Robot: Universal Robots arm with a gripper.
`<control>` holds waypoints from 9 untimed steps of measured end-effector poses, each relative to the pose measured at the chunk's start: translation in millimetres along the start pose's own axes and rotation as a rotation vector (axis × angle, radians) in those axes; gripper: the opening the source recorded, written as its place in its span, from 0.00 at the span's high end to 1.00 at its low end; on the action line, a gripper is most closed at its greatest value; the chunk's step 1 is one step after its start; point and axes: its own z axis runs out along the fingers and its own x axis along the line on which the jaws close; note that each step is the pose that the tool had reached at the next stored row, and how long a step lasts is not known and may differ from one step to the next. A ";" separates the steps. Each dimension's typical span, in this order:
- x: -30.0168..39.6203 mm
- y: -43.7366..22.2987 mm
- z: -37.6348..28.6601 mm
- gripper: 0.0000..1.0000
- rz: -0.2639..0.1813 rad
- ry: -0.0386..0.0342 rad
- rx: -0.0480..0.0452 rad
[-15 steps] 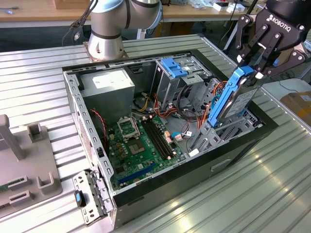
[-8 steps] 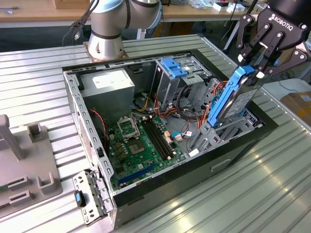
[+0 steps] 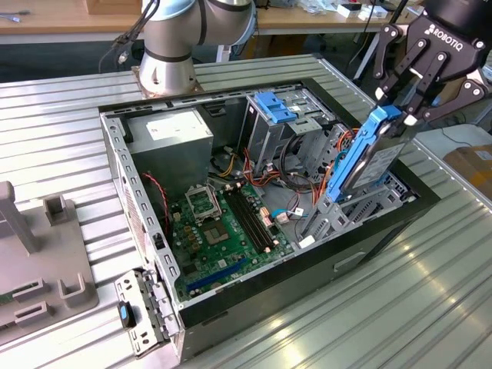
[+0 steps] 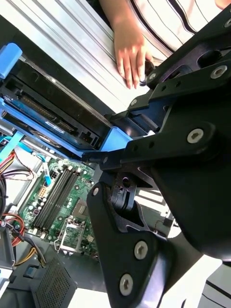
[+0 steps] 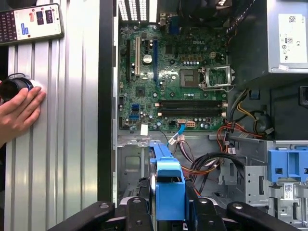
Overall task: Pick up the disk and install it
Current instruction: 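Insert the disk into the insertion slot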
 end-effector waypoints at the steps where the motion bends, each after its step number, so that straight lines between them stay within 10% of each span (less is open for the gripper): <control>1: -0.1 -1.2 0.0 0.64 0.000 -0.0002 -0.0007; 9: -0.1 -3.3 -2.3 0.64 -0.001 0.0001 -0.0009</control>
